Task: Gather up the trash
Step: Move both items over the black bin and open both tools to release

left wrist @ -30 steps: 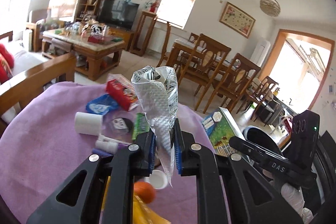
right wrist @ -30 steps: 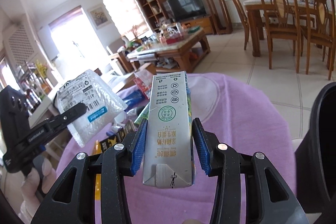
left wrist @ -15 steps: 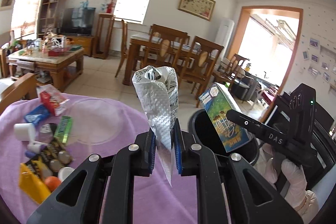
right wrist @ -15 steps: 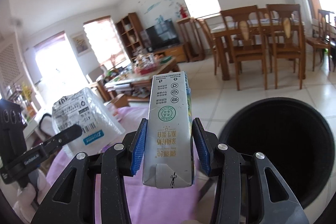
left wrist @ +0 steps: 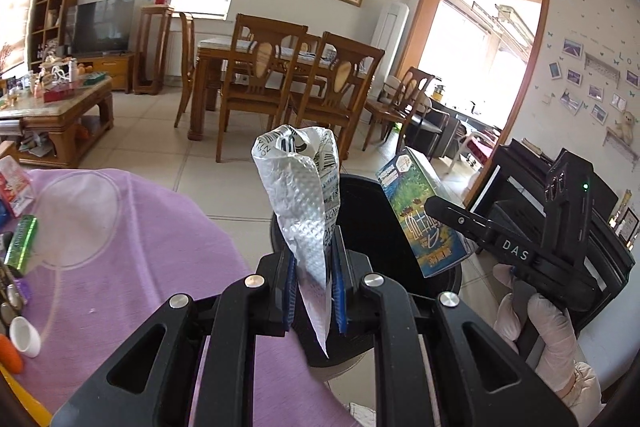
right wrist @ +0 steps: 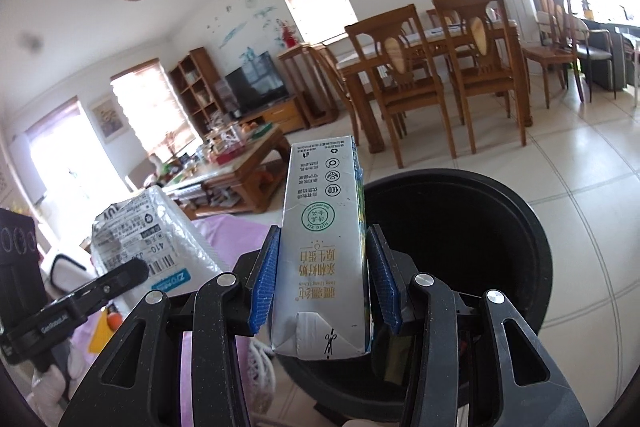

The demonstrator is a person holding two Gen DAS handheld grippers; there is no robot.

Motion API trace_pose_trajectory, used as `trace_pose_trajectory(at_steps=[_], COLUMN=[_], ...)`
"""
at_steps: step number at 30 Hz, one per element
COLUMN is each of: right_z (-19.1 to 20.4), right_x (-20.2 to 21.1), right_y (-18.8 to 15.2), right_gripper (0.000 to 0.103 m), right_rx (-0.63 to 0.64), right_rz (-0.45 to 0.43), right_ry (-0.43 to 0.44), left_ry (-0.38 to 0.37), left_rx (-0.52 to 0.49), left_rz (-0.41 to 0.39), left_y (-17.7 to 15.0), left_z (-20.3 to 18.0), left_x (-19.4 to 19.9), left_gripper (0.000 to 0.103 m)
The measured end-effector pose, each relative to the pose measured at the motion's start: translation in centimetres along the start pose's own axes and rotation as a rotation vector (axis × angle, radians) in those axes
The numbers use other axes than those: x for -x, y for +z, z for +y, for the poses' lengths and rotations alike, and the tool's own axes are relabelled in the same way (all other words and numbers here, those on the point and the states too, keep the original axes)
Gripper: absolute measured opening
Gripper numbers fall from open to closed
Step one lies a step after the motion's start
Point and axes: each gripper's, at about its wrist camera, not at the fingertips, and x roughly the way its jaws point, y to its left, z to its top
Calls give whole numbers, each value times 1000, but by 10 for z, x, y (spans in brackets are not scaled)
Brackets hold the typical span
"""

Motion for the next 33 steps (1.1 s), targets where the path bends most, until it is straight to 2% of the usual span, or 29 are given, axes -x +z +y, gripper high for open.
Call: trace_pose_trajectory(at_steps=[6,15,26,33], right_z=[-20,-48,-48,-44], right_x=[-11,-30,-47,-50], right_y=[-12,-22,-31,-34], right_gripper=[44,44,44,45], right_rx=[-43,-87,-77,-72], right_rz=[13,38,61,74], right_ry=[-30,-67,-92,-107], left_ry=[-48,-50,-29,-15], left_rx=[-5,-26,-78,-111], left_rz=[53,163,206,204], left_y=[-2,-9,-18,-20], left_z=[-11,-22,-36,-42], left_x=[-38,-87,-99,-96], left_gripper=[16,16,17,19])
